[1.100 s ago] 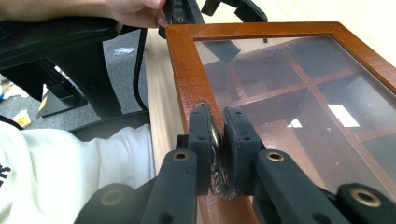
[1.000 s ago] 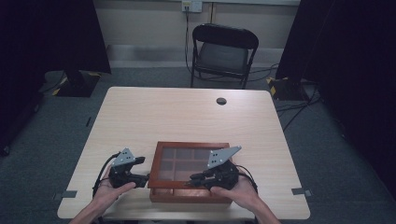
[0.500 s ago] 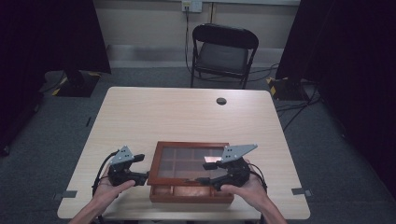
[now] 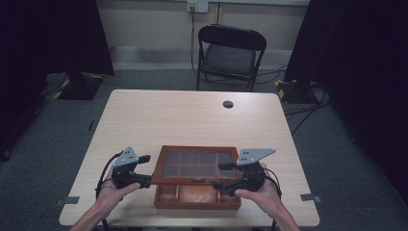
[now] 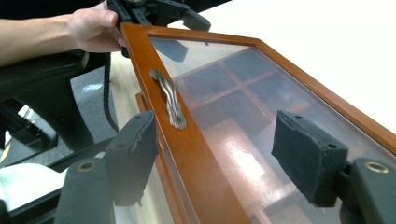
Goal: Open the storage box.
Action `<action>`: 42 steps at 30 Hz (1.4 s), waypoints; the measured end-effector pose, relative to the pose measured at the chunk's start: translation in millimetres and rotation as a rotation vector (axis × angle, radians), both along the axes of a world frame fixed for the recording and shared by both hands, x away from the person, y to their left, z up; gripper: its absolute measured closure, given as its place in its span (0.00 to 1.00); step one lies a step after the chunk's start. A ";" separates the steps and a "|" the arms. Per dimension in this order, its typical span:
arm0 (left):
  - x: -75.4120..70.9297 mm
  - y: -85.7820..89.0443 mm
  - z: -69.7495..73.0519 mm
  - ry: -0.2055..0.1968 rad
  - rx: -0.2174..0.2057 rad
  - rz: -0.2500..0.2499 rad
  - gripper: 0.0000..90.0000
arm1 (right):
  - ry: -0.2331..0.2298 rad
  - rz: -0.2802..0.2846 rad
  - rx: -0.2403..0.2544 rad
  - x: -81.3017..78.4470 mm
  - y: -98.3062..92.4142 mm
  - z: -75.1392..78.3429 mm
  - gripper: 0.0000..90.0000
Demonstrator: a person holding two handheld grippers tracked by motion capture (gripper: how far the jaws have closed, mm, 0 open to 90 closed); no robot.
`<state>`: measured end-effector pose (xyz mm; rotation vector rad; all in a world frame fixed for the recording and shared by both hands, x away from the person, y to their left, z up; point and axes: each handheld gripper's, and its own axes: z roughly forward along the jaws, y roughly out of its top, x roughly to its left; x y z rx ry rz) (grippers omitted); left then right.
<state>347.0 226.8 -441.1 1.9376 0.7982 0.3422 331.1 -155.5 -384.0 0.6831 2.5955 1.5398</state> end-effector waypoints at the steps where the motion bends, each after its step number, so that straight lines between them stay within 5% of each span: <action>1: 0.2 -0.4 0.8 0.003 0.003 0.002 0.22 | -0.002 -0.008 -0.002 0.0 -1.8 -0.6 0.31; 23: 10.5 -4.4 15.5 -0.013 -0.033 0.007 0.22 | -0.041 -0.089 -0.004 6.9 -25.1 0.0 0.25; 42: 20.2 -12.0 29.3 -0.029 -0.015 -0.016 0.36 | -0.080 -0.158 0.000 27.2 -33.1 -0.8 0.29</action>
